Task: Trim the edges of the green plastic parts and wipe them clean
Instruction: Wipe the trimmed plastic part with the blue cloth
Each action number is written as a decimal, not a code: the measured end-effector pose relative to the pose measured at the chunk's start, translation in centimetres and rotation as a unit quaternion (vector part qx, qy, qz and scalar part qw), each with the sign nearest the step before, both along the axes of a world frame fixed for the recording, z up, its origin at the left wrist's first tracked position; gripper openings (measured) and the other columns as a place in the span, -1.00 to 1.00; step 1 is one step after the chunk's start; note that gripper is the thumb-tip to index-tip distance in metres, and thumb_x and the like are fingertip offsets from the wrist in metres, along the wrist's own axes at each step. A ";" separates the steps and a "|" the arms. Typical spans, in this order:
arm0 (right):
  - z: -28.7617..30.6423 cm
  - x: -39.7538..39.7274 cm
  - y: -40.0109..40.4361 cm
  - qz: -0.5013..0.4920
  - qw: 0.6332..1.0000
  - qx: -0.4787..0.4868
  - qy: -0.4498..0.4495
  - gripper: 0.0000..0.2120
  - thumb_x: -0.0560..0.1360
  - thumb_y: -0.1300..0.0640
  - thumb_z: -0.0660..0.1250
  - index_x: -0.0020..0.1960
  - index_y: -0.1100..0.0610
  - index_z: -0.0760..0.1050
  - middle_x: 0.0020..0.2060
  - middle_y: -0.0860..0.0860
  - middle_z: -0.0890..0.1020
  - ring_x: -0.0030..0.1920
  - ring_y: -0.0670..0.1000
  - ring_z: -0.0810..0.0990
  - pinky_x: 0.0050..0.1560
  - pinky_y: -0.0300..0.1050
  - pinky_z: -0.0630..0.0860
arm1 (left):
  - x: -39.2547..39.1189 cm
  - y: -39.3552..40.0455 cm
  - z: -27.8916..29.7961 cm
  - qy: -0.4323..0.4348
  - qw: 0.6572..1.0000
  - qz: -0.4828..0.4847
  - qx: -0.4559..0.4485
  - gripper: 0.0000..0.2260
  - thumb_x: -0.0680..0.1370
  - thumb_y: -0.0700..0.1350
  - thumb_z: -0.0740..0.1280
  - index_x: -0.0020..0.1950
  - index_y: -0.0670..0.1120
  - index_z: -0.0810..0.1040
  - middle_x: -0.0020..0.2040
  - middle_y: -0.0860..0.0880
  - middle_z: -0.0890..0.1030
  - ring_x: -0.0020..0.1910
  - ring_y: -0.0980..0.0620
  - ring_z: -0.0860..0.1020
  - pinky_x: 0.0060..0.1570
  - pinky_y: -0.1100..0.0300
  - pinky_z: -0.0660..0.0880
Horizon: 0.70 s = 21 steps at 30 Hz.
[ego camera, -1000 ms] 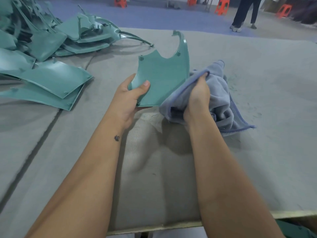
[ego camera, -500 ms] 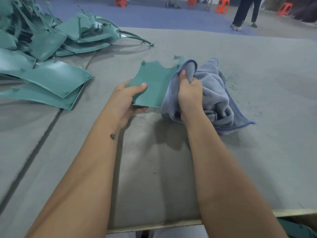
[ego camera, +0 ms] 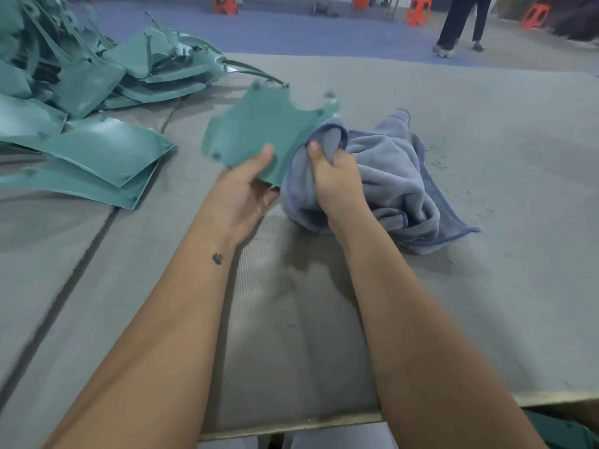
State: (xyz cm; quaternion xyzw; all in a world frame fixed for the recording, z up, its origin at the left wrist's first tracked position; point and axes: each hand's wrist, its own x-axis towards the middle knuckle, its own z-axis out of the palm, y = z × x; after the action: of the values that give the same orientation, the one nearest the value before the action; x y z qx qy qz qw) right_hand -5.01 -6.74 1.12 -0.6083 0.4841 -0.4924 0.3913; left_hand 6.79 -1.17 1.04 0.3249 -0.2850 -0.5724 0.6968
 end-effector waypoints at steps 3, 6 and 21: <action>-0.1 0.1 -0.1 -0.018 1.000 0.014 -0.018 -0.68 0.60 -0.01 0.21 -0.27 0.09 0.46 -0.35 -0.01 0.55 -0.26 -0.01 0.53 -0.12 -0.08 0.48 | -1.0 -0.1 -0.2 -0.065 0.996 0.059 0.027 -0.82 0.56 -0.25 0.32 0.11 -0.02 0.57 -0.04 0.05 0.70 -0.10 0.08 0.67 -0.21 0.22 0.57; -0.1 0.3 0.0 -0.009 0.995 0.039 -0.092 -0.74 0.60 0.01 0.22 -0.21 0.07 0.52 -0.30 -0.06 0.60 -0.23 -0.08 0.56 -0.15 -0.19 0.48 | -0.6 -0.2 -0.2 -0.105 0.991 0.080 0.021 -0.78 0.53 -0.29 0.35 0.09 -0.02 0.58 -0.08 0.07 0.70 -0.15 0.10 0.67 -0.29 0.24 0.55; 0.8 -0.6 0.0 -0.035 0.958 0.151 -0.242 -0.75 0.64 0.03 0.15 -0.04 0.15 0.50 -0.10 0.05 0.61 0.01 0.10 0.61 0.07 -0.05 0.56 | 2.1 0.8 -0.3 -0.159 0.986 -0.052 0.022 -0.70 0.40 -0.29 0.37 0.10 -0.07 0.59 -0.06 0.02 0.72 -0.10 0.03 0.69 -0.26 0.13 0.61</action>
State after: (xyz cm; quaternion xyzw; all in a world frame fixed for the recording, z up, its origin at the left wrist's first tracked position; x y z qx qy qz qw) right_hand -5.65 -6.78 1.95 -0.3874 0.4647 -0.5591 0.5670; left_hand 8.88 -0.40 0.77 0.4118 -0.3959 -0.5553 0.6044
